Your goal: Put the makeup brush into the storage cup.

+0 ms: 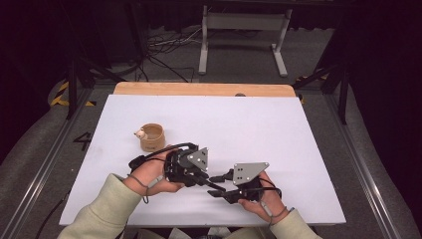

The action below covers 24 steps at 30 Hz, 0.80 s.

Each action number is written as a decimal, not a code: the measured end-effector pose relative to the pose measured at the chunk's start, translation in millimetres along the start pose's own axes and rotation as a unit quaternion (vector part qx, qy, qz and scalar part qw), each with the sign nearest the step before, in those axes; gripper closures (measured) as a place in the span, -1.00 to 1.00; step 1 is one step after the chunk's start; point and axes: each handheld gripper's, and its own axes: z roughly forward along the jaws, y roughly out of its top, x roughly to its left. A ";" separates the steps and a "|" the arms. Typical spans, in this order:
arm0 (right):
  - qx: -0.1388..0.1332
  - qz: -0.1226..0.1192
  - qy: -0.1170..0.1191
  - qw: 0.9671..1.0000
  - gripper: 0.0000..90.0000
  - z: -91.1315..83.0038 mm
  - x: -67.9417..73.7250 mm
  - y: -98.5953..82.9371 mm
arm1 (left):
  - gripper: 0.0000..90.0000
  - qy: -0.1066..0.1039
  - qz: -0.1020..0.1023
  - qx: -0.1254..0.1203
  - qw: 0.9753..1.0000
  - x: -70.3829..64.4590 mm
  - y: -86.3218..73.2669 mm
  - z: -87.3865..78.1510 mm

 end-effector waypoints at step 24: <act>0.018 -0.029 -0.005 0.999 0.77 -0.5 0.1 2.1 | 0.77 -0.004 0.000 -0.024 1.000 2.5 -2.2 -2.3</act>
